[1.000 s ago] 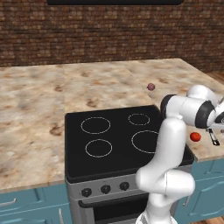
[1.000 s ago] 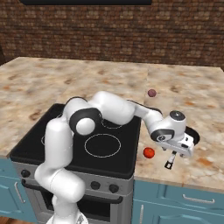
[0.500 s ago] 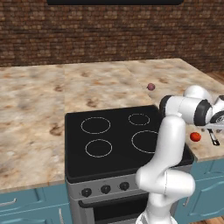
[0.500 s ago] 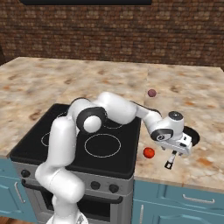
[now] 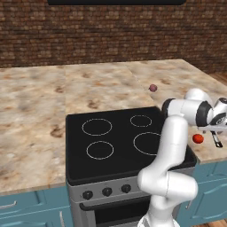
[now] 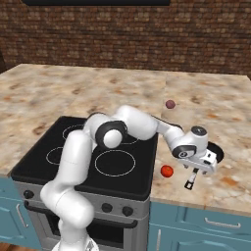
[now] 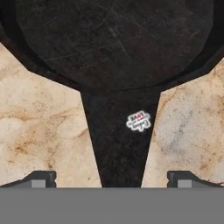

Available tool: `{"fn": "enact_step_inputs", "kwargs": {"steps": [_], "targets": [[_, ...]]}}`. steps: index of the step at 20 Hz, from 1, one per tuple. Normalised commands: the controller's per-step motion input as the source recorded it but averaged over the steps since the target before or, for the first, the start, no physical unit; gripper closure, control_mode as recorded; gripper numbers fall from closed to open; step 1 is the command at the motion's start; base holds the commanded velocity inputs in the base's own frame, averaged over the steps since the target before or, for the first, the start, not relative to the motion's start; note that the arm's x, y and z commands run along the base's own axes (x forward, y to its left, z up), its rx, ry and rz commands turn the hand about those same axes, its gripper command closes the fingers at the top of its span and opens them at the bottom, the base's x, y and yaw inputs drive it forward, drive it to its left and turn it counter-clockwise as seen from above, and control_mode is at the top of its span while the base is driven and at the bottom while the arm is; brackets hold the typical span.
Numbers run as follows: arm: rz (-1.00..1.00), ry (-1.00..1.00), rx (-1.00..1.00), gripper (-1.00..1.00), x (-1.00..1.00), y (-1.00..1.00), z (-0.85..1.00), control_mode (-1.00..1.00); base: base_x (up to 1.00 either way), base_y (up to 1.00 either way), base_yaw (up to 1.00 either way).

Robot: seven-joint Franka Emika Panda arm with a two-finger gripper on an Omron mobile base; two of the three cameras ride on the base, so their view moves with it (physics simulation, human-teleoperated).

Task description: Place the pan on the front right burner on the stove. Then place the tomato and the onion in the pan and turn on the front right burner.

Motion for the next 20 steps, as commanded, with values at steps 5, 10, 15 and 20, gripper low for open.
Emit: {"fn": "enact_step_inputs", "kwargs": {"steps": [5, 10, 15, 20], "targets": [[0.0, 0.01, 0.0, -1.0, 0.18, -0.17, -0.21, -1.0, 0.0, 0.0, 0.0], [0.0, 0.02, 0.0, 1.0, 0.09, 0.0, -0.24, -1.0, 0.0, 0.0, 0.0], [0.0, 0.0, 0.0, 1.0, 0.0, 0.0, -0.12, -1.0, 0.0, 0.0, 0.0], [0.0, -0.01, 0.0, 1.0, -0.08, 0.03, -0.01, -1.0, 0.0, 0.0, 0.0]]}}
